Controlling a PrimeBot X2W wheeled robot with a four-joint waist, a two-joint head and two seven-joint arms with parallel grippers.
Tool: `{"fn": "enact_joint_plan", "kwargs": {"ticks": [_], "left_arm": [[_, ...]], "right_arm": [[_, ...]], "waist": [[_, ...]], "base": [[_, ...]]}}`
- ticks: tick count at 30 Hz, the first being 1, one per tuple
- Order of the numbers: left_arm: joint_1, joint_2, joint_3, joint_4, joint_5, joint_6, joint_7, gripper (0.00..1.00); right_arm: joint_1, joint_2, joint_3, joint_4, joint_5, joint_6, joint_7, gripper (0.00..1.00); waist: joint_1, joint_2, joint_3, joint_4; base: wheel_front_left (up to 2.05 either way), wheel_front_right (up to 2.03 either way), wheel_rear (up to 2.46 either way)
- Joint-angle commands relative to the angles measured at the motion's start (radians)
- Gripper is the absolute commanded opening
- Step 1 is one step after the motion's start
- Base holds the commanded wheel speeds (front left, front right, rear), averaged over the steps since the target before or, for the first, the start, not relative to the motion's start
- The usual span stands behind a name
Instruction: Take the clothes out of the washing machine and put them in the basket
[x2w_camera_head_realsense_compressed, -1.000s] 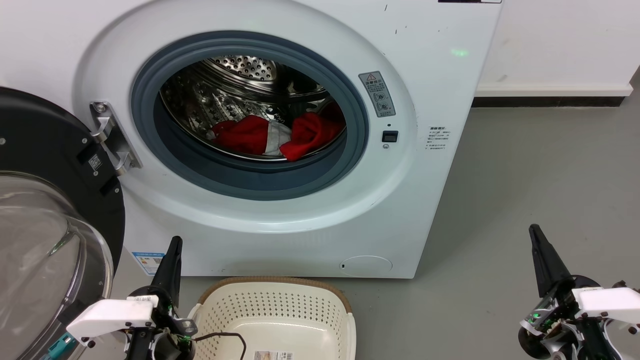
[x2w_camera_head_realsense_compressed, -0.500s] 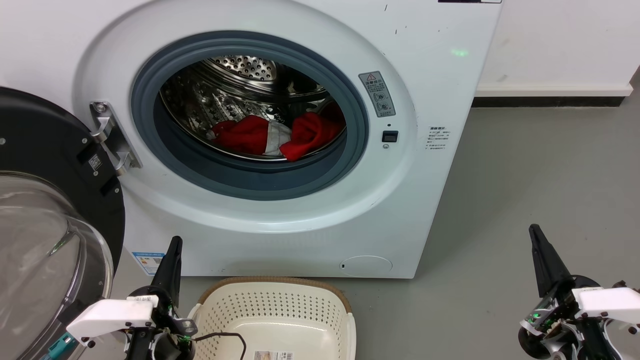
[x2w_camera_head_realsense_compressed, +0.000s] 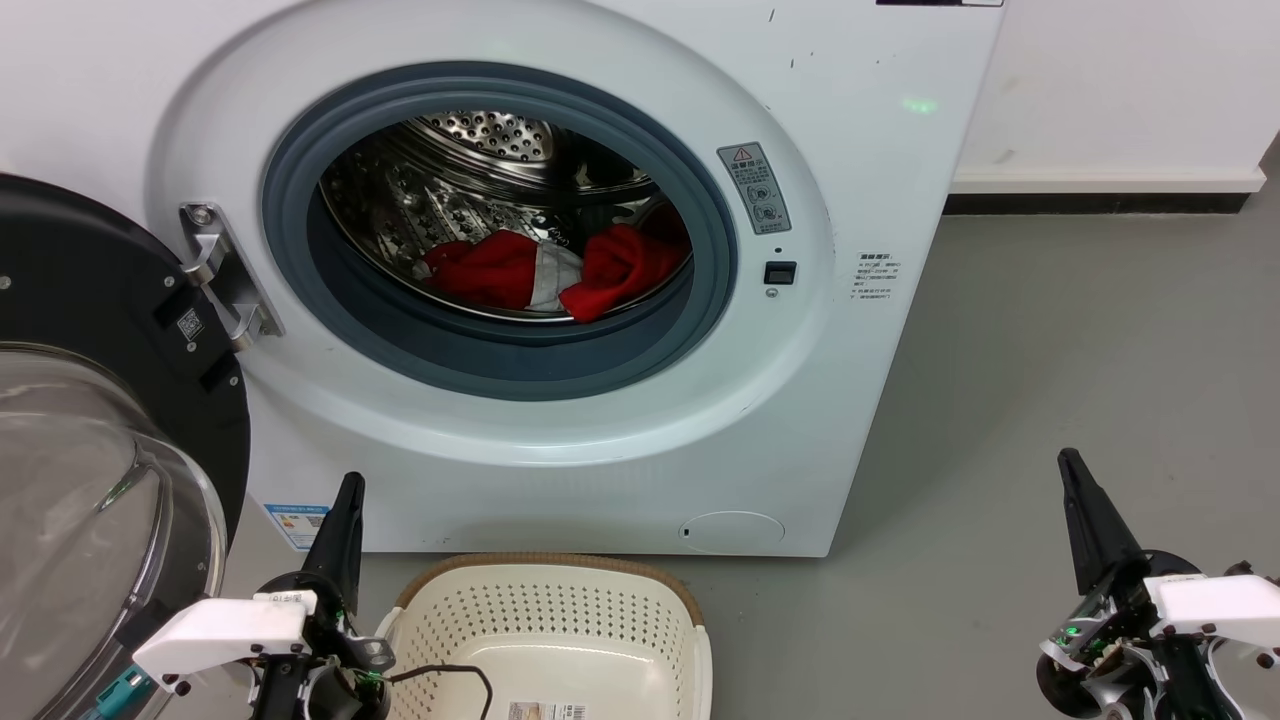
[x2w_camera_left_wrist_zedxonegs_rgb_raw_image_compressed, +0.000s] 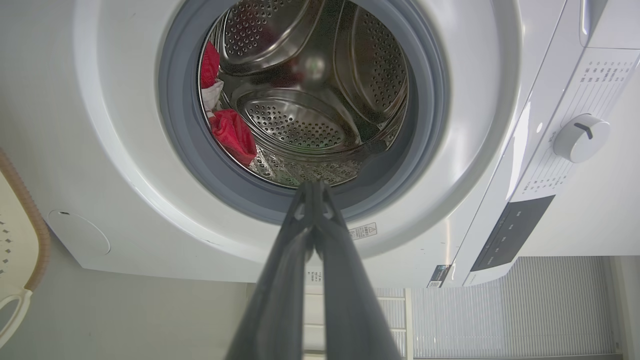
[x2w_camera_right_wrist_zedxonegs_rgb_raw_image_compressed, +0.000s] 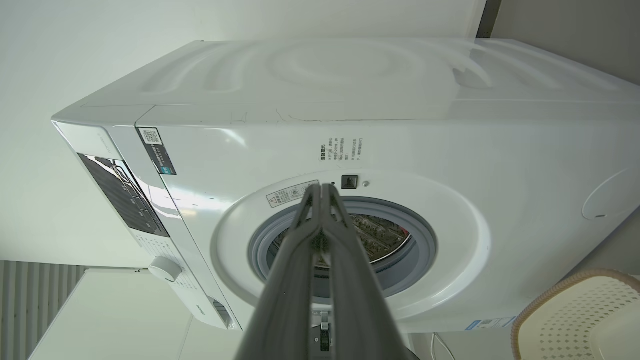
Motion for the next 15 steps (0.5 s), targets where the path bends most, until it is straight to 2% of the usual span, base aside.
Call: {"fn": "enact_joint_plan", "kwargs": {"ticks": [1, 7, 8, 15], "left_arm": [[-0.006, -0.001, 0.003, 0.0, -0.002, -0.002, 0.002, 0.0], [-0.006, -0.001, 0.003, 0.0, -0.002, -0.002, 0.002, 0.0], [0.0, 0.0, 0.0, 0.0, 0.0, 0.0, -0.001, 1.0], [0.026, -0.002, -0.006, 0.007, 0.014, 0.0, -0.024, 1.0]], "right_arm": [[-0.013, 0.004, 0.0, 0.001, -0.004, 0.0, 0.0, 0.0], [-0.013, 0.004, 0.001, 0.001, -0.004, 0.0, 0.0, 0.0], [0.0, 0.0, 0.0, 0.0, 0.0, 0.0, -0.001, 1.0], [0.026, 0.001, 0.003, 0.019, -0.014, 0.0, -0.023, 1.0]], "waist": [[0.0, 0.0, 0.0, 0.0], [0.0, 0.0, 0.0, 0.0], [0.0, 0.0, 0.0, 0.0], [0.0, 0.0, 0.0, 0.0]], "base": [[0.0, 0.0, 0.0], [0.0, 0.0, 0.0], [0.0, 0.0, 0.0], [0.0, 0.0, 0.0]]}}
